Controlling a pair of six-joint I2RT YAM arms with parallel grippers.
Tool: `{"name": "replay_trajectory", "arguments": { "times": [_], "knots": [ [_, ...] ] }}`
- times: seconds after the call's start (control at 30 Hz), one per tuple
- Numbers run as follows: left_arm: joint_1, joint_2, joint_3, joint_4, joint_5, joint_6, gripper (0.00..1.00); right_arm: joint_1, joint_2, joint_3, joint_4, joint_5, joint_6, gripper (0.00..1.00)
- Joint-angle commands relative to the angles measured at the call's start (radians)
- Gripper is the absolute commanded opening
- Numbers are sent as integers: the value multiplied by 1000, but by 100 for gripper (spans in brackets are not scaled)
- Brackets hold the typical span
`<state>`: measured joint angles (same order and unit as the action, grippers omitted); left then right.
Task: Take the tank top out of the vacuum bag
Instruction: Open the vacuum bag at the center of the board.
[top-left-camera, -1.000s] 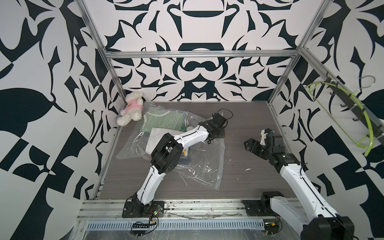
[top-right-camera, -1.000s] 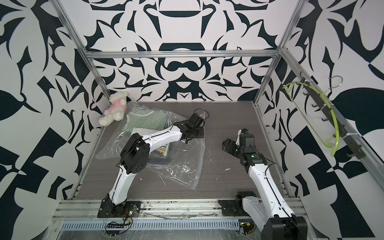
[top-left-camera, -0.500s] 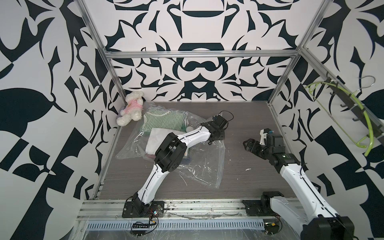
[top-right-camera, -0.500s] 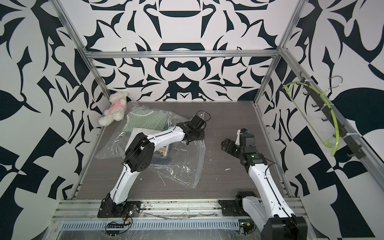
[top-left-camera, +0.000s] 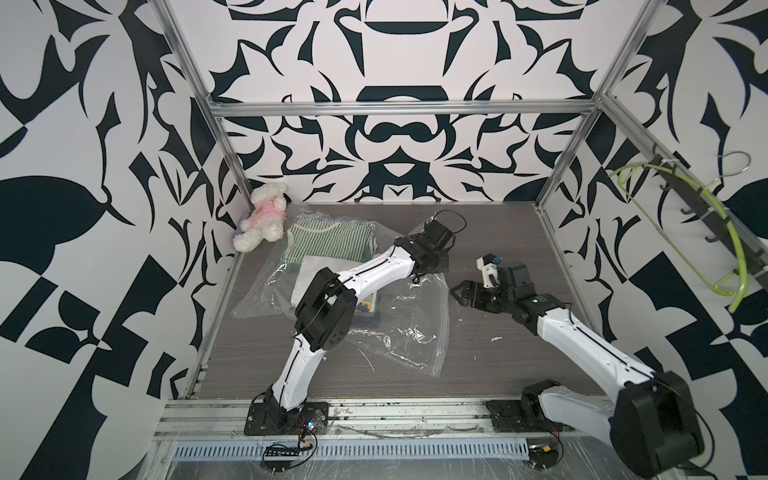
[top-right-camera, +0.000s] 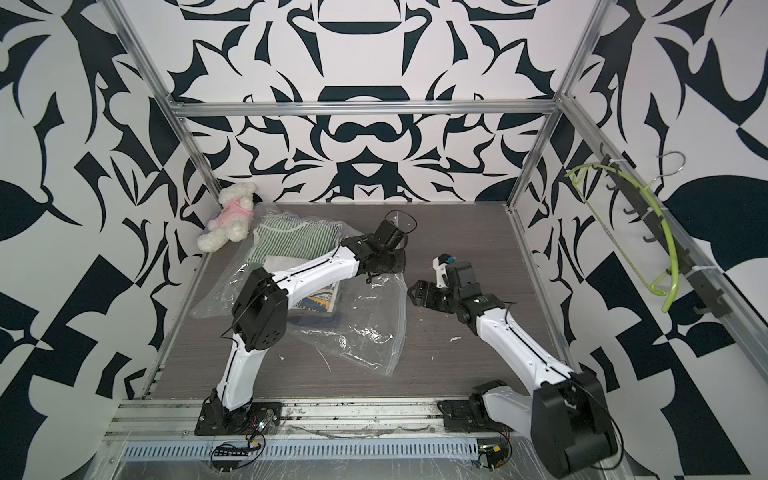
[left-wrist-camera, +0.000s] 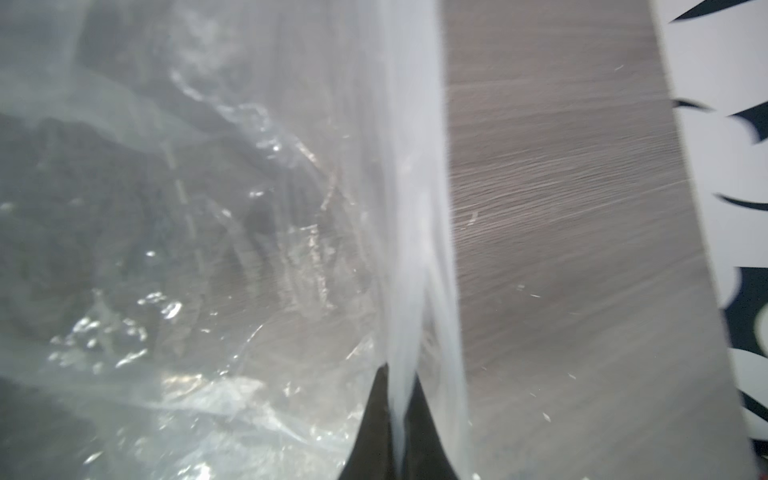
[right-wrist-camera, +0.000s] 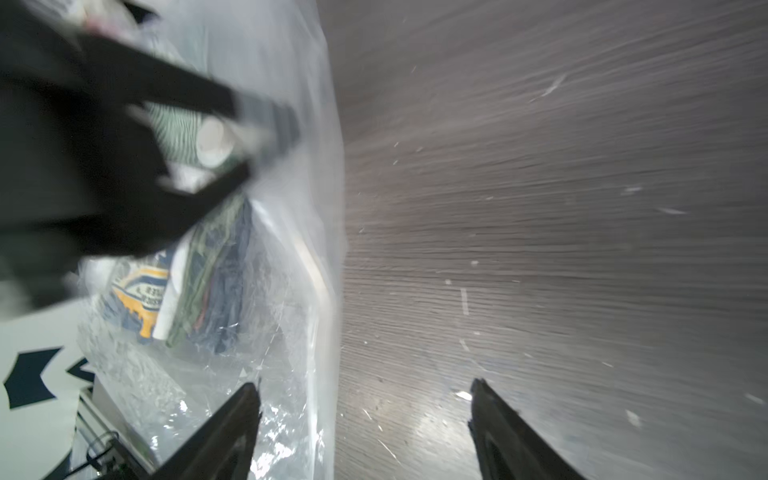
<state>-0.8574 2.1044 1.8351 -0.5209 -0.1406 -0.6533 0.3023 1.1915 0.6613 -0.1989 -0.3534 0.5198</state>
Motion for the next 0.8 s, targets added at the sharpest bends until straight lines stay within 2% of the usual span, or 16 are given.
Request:
{"name": "replay_trajectory", "arguments": {
  "times": [0.0,0.13,0.2,0.27,0.33,0.5,0.67,0.73,0.77],
  "knots": [
    [4,-98,-37,-54,-4,31,0,24,74,62,120,48,39,78],
    [10,-137,-66,-83,1,49,0,28,169,106,163,64,77,69],
    [19,-144,-79,-95,11,48,0,27,187,119,172,63,87,59],
    [27,-154,-94,-101,19,45,0,27,187,117,182,77,103,42],
    [32,-164,-112,-91,17,47,0,27,169,109,190,85,103,36],
    [46,-159,-127,-92,42,43,0,28,132,108,205,43,61,46],
    [47,-179,-123,-91,76,44,0,27,217,160,204,2,37,58],
    [47,-196,-126,-93,80,47,0,28,264,176,223,-12,42,59],
    [48,-205,-128,-97,81,51,0,27,284,183,233,-10,47,56]
  ]
}}
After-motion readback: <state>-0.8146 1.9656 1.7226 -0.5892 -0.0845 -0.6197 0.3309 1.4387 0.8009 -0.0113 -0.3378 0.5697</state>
